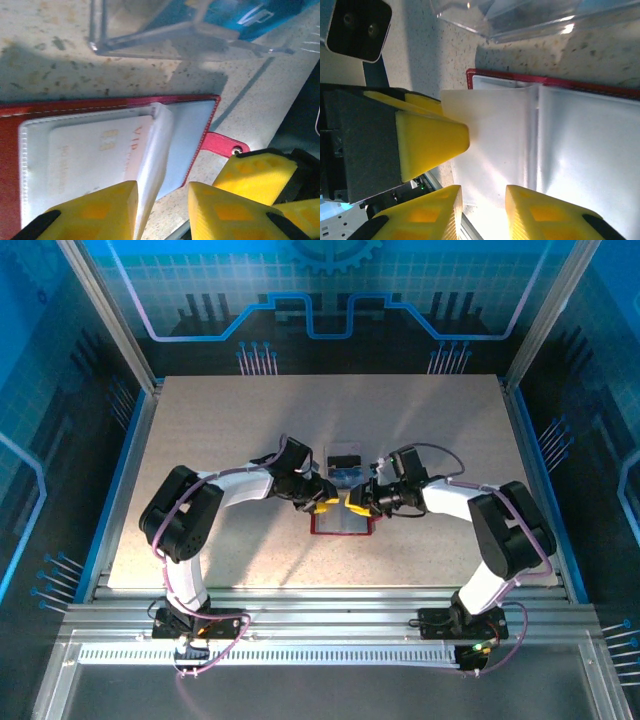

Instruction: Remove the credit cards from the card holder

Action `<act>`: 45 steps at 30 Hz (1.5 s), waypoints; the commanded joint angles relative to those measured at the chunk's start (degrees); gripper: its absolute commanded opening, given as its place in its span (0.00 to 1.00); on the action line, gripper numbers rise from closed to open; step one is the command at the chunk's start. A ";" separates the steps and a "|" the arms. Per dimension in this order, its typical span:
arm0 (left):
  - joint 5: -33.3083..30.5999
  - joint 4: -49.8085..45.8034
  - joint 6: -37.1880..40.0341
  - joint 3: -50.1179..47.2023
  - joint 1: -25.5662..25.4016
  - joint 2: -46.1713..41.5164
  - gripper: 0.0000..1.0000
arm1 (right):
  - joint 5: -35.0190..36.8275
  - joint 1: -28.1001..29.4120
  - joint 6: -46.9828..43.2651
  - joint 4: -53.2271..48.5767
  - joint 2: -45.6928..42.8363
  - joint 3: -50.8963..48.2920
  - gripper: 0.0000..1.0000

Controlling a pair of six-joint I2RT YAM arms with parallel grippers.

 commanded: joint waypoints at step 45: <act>-1.59 3.84 -0.54 1.35 -3.30 -0.36 0.34 | 4.80 -1.13 -7.34 -16.83 -1.76 10.19 0.31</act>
